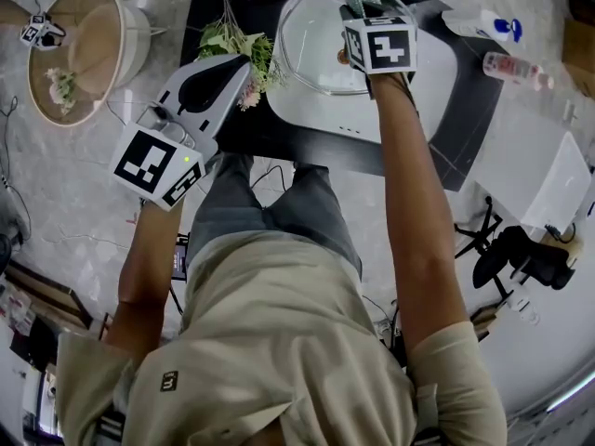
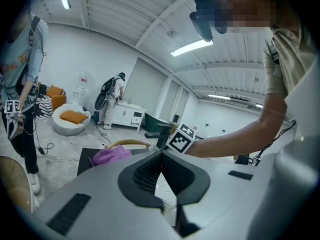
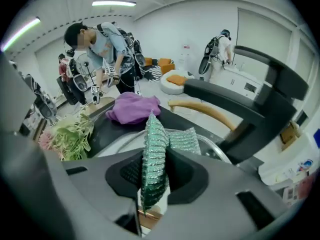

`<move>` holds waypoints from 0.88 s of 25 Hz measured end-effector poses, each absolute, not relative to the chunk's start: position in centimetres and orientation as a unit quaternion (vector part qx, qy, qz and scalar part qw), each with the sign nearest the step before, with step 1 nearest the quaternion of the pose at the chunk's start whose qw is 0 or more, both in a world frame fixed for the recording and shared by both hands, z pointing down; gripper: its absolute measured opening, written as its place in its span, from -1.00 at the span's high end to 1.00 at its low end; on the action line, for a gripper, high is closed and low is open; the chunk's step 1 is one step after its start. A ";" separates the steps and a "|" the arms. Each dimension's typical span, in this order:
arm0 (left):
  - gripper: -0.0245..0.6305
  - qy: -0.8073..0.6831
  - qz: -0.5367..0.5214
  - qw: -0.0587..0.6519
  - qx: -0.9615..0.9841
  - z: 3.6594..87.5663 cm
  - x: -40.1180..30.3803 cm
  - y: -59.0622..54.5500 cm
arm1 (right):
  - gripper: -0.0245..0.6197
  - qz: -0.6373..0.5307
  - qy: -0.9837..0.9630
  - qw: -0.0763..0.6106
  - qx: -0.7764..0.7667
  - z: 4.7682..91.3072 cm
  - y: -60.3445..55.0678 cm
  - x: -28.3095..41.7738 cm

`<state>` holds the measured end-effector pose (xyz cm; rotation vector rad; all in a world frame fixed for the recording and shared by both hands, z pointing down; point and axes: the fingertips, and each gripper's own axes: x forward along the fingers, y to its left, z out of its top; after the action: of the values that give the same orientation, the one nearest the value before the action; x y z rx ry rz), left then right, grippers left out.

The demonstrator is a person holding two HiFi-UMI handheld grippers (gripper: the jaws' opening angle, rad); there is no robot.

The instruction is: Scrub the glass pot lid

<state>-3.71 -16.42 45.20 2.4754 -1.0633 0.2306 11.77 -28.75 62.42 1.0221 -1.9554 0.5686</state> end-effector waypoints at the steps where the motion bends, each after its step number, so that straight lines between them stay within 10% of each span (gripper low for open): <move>1: 0.88 -0.385 0.083 0.218 0.893 45.3 -3.9 -16.4 | 0.66 0.226 -0.784 0.421 0.396 62.7 -28.5 10.4; 22: 0.88 -0.399 0.079 0.220 0.887 45.7 -6.5 -16.8 | 0.66 0.225 -0.785 0.509 0.274 69.3 -16.4 3.9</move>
<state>-6.53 -16.75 45.68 2.4517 -1.1035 0.2184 3.94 -16.38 69.33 0.6603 -1.8906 0.5422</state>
